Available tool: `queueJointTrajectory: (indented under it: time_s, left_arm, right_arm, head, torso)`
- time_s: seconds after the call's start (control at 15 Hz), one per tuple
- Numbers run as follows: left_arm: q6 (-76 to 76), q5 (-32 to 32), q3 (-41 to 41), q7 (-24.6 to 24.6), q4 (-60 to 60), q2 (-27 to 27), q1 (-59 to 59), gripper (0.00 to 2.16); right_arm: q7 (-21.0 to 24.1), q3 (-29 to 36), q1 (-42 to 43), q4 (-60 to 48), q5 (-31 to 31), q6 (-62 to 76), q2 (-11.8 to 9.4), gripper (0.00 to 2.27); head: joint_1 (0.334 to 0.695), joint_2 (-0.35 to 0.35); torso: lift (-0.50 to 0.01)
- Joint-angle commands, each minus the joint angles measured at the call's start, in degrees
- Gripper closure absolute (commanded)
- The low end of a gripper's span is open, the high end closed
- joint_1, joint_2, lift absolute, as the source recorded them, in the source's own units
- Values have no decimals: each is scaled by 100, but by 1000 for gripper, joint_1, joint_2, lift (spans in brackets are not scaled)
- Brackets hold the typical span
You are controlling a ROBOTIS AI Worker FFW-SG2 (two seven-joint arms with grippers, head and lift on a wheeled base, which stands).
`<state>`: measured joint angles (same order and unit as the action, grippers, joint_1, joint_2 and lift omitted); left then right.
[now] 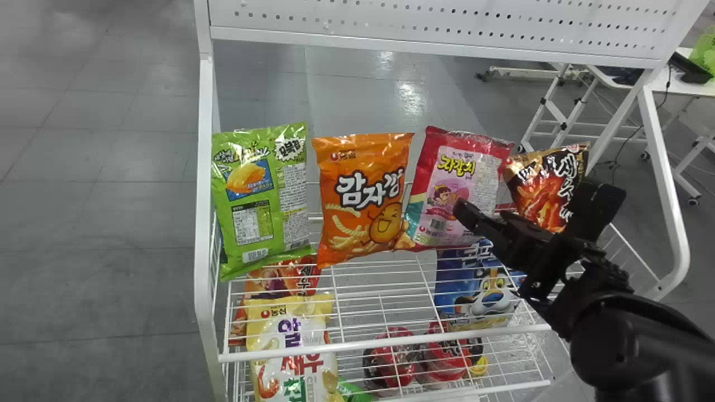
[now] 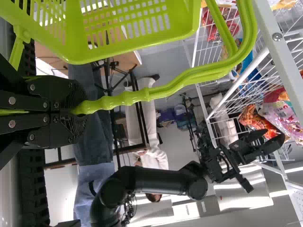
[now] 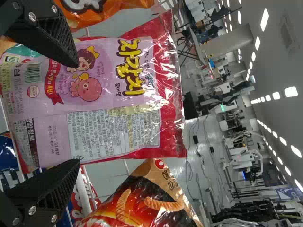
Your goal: Hold basket handle with left hand then pick Jagalchi snack with right hand and place into basket
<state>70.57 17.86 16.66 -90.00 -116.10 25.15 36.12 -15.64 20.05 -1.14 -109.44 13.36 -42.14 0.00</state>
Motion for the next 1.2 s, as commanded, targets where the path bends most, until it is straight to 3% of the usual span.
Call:
queueJointTrajectory:
  time_s: [0.0, 0.53, 0.73, 0.87, 0.93, 1.0, 1.13]
  left_arm:
    - [-12, -2, 22, -57, 0, 7, 0, 2064]
    - [-12, 77, 153, -57, 44, 34, 0, 2061]
    - [-47, 95, 189, -57, 70, 42, 0, 2061]
    - [-64, 121, 215, -57, 97, 42, 0, 2057]
    - [-64, 121, 232, -57, 114, 42, 0, 2057]
    - [-82, 121, 232, -57, 132, 42, -9, 2057]
    - [-82, 121, 232, -57, 167, 25, -17, 2057]
  right_arm:
    - [0, -98, 167, 160, -9, -89, 5, 87]
    - [96, -256, 747, 907, -176, -54, 5, 194]
    - [96, -317, 852, 1021, -247, -71, 5, 785]
    - [96, -379, 870, 1021, -229, -124, 5, 1602]
    - [96, -370, 887, 1021, -203, -194, 5, 1902]
    - [96, -379, 879, 1021, -185, -194, 5, 2091]
    - [96, -344, 791, 995, -97, -194, 5, 2246]
  head:
    - [695, -195]
    - [695, -138]
    - [695, -132]
    - [695, -121]
    - [695, -116]
    - [695, -111]
    - [695, -102]
  torso:
    - [-9]
    - [-9]
    - [-9]
    - [-9]
    - [-9]
    - [-9]
    - [-9]
